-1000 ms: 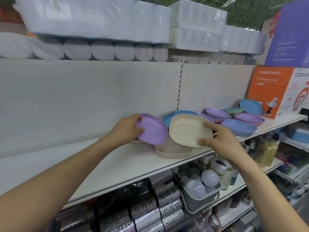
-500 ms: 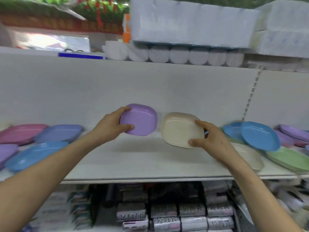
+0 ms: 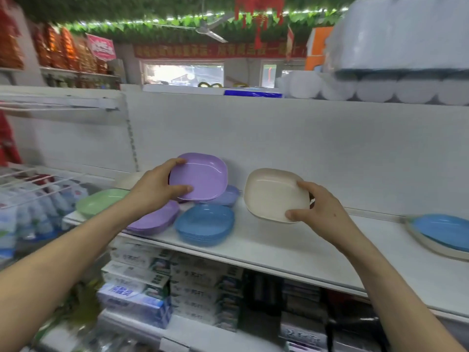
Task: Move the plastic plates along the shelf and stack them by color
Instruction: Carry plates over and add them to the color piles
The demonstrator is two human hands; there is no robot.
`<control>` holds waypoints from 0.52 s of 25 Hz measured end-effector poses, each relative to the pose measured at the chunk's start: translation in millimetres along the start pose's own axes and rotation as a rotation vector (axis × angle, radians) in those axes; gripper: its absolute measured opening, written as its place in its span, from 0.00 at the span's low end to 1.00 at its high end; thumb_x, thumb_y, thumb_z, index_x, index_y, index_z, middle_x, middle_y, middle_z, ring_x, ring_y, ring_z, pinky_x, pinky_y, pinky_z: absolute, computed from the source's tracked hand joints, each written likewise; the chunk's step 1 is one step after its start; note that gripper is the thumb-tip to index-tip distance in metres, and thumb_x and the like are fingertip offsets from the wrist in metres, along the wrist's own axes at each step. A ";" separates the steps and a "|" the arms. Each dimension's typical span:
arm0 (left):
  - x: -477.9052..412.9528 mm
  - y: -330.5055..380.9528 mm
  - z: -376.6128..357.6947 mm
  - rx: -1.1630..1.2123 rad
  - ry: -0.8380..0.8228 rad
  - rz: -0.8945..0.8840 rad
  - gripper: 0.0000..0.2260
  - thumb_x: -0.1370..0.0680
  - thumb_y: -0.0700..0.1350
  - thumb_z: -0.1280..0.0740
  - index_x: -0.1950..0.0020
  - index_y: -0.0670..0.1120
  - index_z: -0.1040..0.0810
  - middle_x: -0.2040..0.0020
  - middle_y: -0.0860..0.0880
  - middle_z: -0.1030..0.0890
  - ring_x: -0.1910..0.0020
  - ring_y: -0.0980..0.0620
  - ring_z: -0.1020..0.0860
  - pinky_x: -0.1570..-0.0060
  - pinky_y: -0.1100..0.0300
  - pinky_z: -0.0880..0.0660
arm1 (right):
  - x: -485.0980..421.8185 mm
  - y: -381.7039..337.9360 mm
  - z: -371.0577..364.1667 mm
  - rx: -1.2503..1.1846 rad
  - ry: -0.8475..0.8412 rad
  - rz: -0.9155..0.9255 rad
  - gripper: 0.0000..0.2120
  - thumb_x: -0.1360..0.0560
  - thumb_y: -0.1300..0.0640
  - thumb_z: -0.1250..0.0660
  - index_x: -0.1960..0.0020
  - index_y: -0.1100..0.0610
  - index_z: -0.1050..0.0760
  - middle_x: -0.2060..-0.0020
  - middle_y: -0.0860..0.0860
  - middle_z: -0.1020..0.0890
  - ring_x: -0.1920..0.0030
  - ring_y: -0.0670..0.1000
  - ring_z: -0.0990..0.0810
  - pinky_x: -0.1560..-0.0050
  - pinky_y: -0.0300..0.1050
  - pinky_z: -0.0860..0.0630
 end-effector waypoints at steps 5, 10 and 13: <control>6.1 -85.9 86.8 -0.027 0.044 0.054 0.30 0.27 0.50 0.21 0.27 0.57 0.28 0.39 0.51 0.21 0.43 0.47 0.22 0.42 0.51 0.24 | -13.5 -64.2 -82.1 -0.038 -0.013 0.014 0.40 0.31 0.51 0.21 0.22 0.51 0.33 0.35 0.49 0.25 0.37 0.53 0.24 0.35 0.54 0.26; 8.8 -154.3 147.9 -0.025 0.046 0.064 0.30 0.26 0.48 0.22 0.26 0.55 0.28 0.38 0.51 0.24 0.41 0.47 0.24 0.46 0.53 0.28 | -27.4 -126.0 -149.0 -0.015 -0.038 0.006 0.40 0.31 0.50 0.21 0.22 0.51 0.33 0.34 0.50 0.25 0.36 0.53 0.24 0.41 0.50 0.23; 5.5 -195.1 169.5 -0.015 0.037 0.081 0.30 0.26 0.49 0.22 0.26 0.55 0.28 0.35 0.51 0.25 0.40 0.47 0.25 0.45 0.53 0.28 | -36.2 -157.8 -186.2 0.026 -0.049 0.011 0.41 0.32 0.49 0.21 0.22 0.51 0.33 0.32 0.51 0.25 0.36 0.53 0.25 0.35 0.53 0.26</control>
Point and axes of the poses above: each hand's wrist, its own x-axis away from the middle knuckle, its own z-axis out of the back of the hand, y = z × x, the point moved 3 cm from there along -x, towards the middle knuckle
